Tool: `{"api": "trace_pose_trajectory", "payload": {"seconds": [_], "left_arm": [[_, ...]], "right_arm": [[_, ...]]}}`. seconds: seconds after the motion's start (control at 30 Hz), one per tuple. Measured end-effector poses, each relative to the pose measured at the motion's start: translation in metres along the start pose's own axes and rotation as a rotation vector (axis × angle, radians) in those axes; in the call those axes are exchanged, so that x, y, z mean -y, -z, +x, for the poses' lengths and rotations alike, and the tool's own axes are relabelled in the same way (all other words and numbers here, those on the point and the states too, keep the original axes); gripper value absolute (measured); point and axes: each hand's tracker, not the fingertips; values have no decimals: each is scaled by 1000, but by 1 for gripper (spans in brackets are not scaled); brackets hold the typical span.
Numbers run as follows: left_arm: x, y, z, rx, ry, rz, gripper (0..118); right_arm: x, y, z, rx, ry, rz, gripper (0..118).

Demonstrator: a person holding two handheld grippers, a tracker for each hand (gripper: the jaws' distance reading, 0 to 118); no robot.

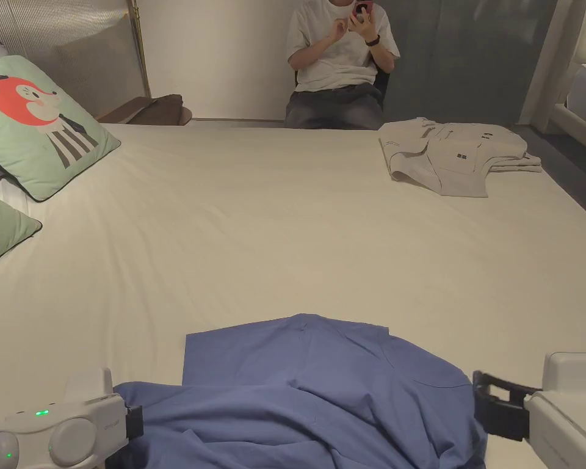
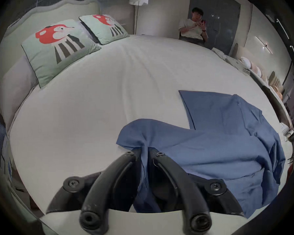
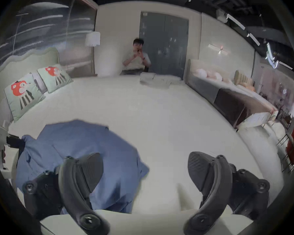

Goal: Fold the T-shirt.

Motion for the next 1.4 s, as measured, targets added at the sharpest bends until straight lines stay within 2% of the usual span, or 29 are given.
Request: {"api": "trace_pose_trajectory", "payload": {"seconds": [0.17, 0.23, 0.27, 0.3, 0.37, 0.43, 0.47, 0.67, 0.77, 0.93, 1.17, 1.4], "left_arm": [[-1, -19, -10, 30, -48, 39, 6], [0, -25, -12, 36, -48, 49, 6], [0, -28, -13, 39, -49, 56, 6], [1, -32, -10, 39, -47, 65, 6], [3, -35, -11, 38, -44, 75, 6], [4, -35, -12, 34, -41, 79, 6], [4, -37, -14, 33, -42, 80, 6], [-3, -66, -26, 97, -98, 132, 5], [-12, -101, -21, 122, -107, 215, 4], [-35, -158, -17, 150, -99, 370, 4], [-77, -232, -17, 207, -81, 576, 4], [-117, -274, -5, 228, -45, 683, 4]], "right_arm": [[20, 26, -3, -42, 7, -154, 101], [30, 37, -7, -80, 9, -215, 93], [39, 46, -7, -110, 9, -238, 83], [43, 51, -10, -127, 10, -259, 68], [48, 58, -14, -154, 31, -290, 44], [42, 52, -19, -155, 48, -277, 13], [39, 48, -19, -162, 46, -261, 11], [9, 6, -3, -178, 77, -63, 9], [-17, -26, 13, -181, 121, 62, 9], [-64, -89, 26, -173, 141, 261, 9], [-107, -145, 48, -166, 192, 440, 9], [-146, -189, 50, -145, 155, 561, 9]]}}
